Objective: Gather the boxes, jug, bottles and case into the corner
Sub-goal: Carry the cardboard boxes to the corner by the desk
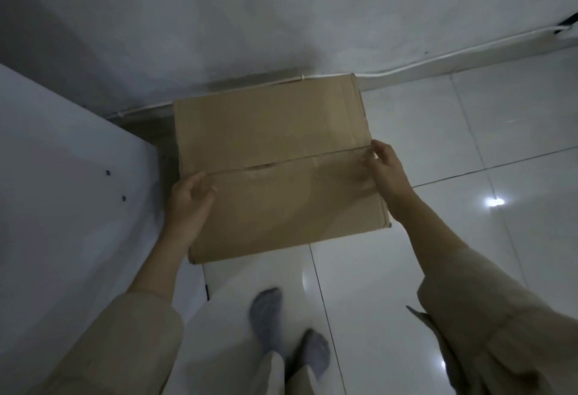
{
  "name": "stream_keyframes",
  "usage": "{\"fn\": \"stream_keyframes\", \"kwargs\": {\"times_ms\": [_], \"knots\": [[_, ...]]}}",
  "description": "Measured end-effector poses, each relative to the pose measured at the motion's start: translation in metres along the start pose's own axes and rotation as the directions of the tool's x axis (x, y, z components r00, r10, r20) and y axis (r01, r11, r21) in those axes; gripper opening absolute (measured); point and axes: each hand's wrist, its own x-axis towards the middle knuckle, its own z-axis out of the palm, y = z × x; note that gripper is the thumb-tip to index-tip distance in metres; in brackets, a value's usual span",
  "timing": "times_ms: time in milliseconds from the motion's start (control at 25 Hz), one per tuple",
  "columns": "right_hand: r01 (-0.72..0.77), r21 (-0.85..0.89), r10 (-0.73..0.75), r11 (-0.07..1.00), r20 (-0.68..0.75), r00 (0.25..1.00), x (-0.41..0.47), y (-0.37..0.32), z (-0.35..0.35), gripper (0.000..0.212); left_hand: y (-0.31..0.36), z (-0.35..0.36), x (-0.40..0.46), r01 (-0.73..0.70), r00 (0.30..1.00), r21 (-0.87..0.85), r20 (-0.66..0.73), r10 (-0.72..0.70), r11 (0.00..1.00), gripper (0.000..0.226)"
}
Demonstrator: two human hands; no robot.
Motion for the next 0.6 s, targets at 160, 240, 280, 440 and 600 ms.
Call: {"fn": "stream_keyframes", "kwargs": {"times_ms": [160,240,280,440,600], "knots": [[0.075,-0.035,-0.073,0.997,0.051,0.996,-0.022,-0.032,-0.017,0.041,0.038,-0.009,-0.021,-0.041,0.999,-0.028,-0.009,0.041,0.999,0.038],[0.099,-0.031,-0.096,0.995,0.084,0.992,-0.041,-0.058,-0.029,0.036,0.062,-0.016,-0.032,-0.097,0.995,-0.014,-0.023,0.097,0.995,0.038],[0.121,-0.026,-0.118,0.992,0.102,0.988,-0.051,-0.074,-0.036,0.034,0.076,-0.022,-0.039,-0.132,0.991,-0.002,-0.031,0.132,0.991,0.037],[0.247,0.009,-0.246,0.969,0.125,0.961,-0.109,-0.157,-0.088,0.031,0.155,-0.055,-0.077,-0.306,0.950,-0.055,-0.077,0.301,0.951,0.033],[0.421,0.016,-0.421,0.907,0.019,0.907,-0.195,-0.252,-0.163,0.031,0.257,-0.100,-0.148,-0.448,0.893,-0.136,-0.117,0.434,0.884,0.031]]}}
